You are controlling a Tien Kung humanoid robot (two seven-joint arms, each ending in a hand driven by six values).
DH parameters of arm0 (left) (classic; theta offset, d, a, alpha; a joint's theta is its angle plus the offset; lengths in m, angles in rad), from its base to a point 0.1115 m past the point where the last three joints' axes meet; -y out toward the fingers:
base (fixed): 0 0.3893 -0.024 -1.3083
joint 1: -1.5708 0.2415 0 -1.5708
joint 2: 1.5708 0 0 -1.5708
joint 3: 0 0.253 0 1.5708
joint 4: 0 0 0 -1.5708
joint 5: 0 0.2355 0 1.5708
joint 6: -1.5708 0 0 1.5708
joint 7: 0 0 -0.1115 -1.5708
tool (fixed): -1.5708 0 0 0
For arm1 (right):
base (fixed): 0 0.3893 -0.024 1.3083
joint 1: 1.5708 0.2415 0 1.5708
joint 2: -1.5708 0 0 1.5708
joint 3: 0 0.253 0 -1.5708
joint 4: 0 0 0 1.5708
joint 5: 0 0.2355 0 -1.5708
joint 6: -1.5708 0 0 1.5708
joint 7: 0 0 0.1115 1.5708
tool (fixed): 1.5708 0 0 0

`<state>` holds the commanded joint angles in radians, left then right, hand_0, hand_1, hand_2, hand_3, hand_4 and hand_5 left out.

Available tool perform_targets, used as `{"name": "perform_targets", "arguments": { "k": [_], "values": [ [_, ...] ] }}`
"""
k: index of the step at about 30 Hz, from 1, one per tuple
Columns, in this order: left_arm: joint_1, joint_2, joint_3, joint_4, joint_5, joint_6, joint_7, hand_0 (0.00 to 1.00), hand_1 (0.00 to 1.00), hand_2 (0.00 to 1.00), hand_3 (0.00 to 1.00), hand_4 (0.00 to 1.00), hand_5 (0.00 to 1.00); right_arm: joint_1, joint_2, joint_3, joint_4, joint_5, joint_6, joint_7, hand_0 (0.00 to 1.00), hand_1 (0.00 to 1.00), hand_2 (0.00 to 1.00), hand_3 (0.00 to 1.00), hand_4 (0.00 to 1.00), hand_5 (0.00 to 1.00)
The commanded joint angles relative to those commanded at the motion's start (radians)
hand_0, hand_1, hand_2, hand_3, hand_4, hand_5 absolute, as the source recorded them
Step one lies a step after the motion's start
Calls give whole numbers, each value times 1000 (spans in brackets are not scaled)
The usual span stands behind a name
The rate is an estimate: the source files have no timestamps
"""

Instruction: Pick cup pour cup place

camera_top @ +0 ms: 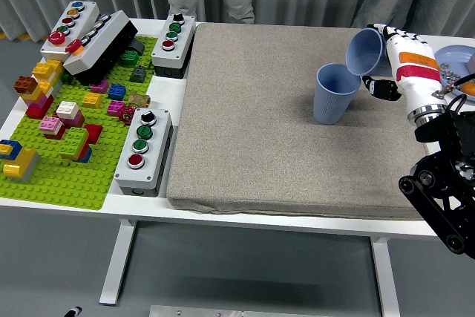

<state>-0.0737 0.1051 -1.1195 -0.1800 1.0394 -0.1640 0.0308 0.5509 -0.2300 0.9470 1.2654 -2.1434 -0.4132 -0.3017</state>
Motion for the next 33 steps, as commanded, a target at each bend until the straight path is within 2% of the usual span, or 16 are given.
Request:
{"name": "perform_targets", "arguments": {
  "k": [17,33],
  "values": [
    [-3,1,-3,0,2,1,-1,835,809,883,806,641,998,9,-10,-7,13,-52,32,-39,841,731,652,730,823,221],
    [-2,3,-7,0,4,1,1,835,809,883,806,642,998,16,-12,-25,19,-63,38,-65,844,732,653,722,824,221]
  ]
}}
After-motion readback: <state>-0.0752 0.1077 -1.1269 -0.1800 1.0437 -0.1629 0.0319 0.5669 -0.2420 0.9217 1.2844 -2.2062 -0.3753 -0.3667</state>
